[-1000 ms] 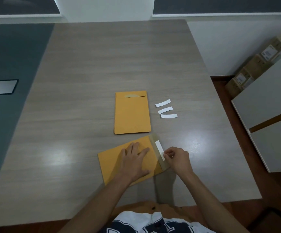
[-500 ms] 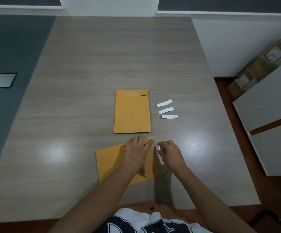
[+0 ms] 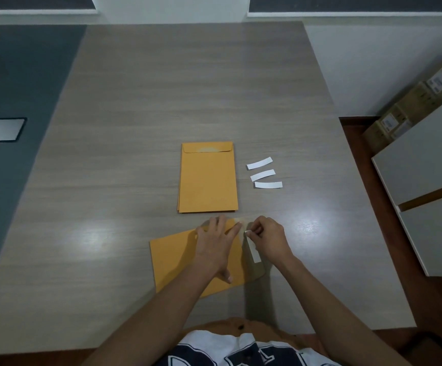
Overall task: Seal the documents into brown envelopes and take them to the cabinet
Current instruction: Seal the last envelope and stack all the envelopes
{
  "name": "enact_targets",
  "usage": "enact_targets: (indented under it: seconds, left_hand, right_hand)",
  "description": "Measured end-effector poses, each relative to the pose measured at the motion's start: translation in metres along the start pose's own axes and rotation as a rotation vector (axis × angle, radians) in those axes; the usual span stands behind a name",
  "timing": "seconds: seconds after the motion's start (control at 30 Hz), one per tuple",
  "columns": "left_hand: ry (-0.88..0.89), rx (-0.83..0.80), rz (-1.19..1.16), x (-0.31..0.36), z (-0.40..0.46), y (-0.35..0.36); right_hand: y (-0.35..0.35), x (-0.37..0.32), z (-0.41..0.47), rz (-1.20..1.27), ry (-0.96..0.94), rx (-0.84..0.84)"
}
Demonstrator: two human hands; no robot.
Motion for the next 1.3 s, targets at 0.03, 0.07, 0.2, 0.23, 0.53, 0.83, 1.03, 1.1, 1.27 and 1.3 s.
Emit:
enact_targets:
  seconds: [0.03,0.07,0.2,0.23,0.53,0.83,1.03,1.1,1.27,1.3]
  left_hand:
    - [0.0,-0.003,-0.001,0.0,0.0,0.0]
    - [0.0,-0.005,-0.001,0.0,0.0,0.0]
    - [0.003,-0.006,0.003,-0.001,-0.001,-0.002]
    - [0.004,-0.008,0.003,-0.002,-0.002,-0.002]
    - [-0.121,-0.071,-0.158,-0.023,-0.006,0.003]
    - [-0.222,-0.086,-0.221,-0.031,-0.007,0.006]
    - [-0.229,-0.074,-0.223,-0.031,-0.005,0.01]
    - [-0.234,-0.084,-0.23,-0.031,-0.003,0.012]
    - [-0.228,-0.063,-0.229,-0.031,-0.003,0.011]
    - [-0.227,-0.065,-0.224,-0.031,-0.002,0.011]
  right_hand:
    - [0.0,0.0,0.001,0.003,0.0,-0.005]
    - [0.0,-0.001,0.001,0.008,-0.001,-0.011]
    - [-0.001,-0.004,0.002,0.069,0.015,-0.053]
    - [-0.002,-0.005,0.001,0.111,0.026,-0.057]
    - [-0.05,-0.003,0.034,0.637,0.237,0.214]
    - [-0.091,0.009,0.153,0.647,0.362,0.34]
    - [-0.101,0.021,0.204,0.279,0.357,0.323]
    - [-0.104,0.024,0.212,0.16,0.348,0.313]
    - [-0.107,0.035,0.217,0.032,0.346,0.298]
    - [-0.107,0.036,0.217,0.021,0.354,0.3]
Point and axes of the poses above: each hand's wrist, its own z-axis towards the middle knuckle, its own y-axis out of the palm, x = y × z, the point moved 8 cm from there along z, towards the middle knuckle, and after that the axes turned 15 degrees about -y, right-handed, at the moved point
